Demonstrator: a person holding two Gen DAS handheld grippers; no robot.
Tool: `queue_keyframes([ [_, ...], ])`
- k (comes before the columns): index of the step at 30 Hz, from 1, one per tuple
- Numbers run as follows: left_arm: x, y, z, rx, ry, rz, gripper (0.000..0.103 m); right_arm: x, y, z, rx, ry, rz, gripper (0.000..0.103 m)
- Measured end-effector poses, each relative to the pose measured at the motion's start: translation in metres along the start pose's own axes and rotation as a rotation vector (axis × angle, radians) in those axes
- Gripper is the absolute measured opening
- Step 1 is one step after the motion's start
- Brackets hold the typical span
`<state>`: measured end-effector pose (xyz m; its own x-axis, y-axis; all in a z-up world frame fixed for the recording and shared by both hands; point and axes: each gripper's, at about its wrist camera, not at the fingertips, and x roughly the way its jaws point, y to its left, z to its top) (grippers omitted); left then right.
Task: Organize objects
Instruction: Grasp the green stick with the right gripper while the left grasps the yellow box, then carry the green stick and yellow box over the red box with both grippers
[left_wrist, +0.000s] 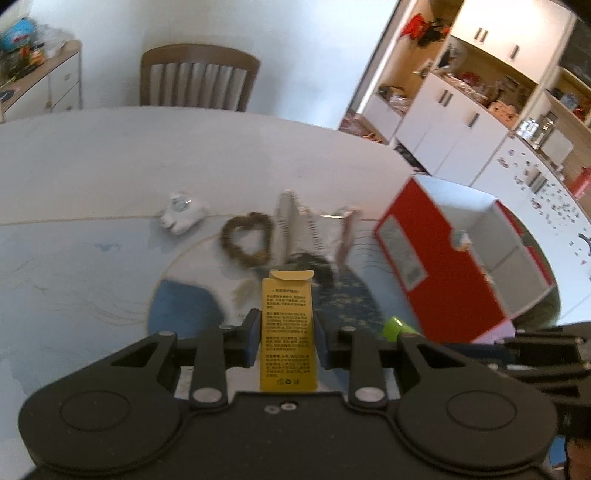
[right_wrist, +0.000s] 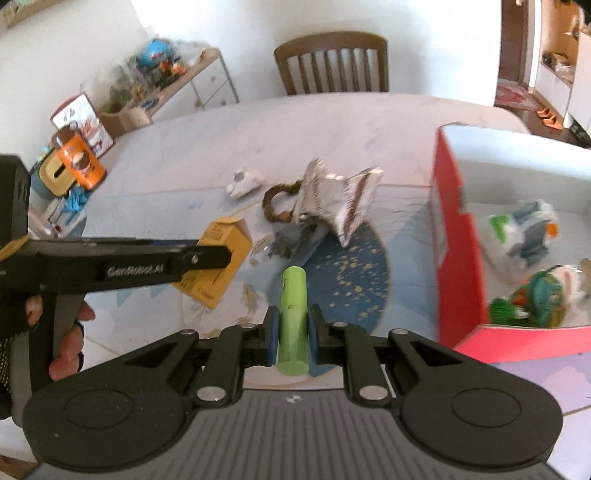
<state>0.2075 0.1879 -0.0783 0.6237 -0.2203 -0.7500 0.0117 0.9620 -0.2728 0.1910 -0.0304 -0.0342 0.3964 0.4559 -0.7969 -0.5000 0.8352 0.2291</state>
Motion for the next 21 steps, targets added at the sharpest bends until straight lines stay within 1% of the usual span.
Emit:
queue_keyframes([
  [4, -0.011, -0.023, 0.000, 0.064, -0.006, -0.038, 0.029, -0.023, -0.018, 0.002, 0.027, -0.040, -0.013, 0.015],
  [11, -0.023, -0.065, 0.005, 0.116, -0.018, -0.100, 0.029, -0.061, -0.055, 0.007, 0.075, -0.109, -0.039, 0.015],
  [21, -0.018, -0.124, 0.017, 0.177, -0.029, -0.159, 0.029, -0.096, -0.109, 0.009, 0.118, -0.175, -0.088, 0.015],
])
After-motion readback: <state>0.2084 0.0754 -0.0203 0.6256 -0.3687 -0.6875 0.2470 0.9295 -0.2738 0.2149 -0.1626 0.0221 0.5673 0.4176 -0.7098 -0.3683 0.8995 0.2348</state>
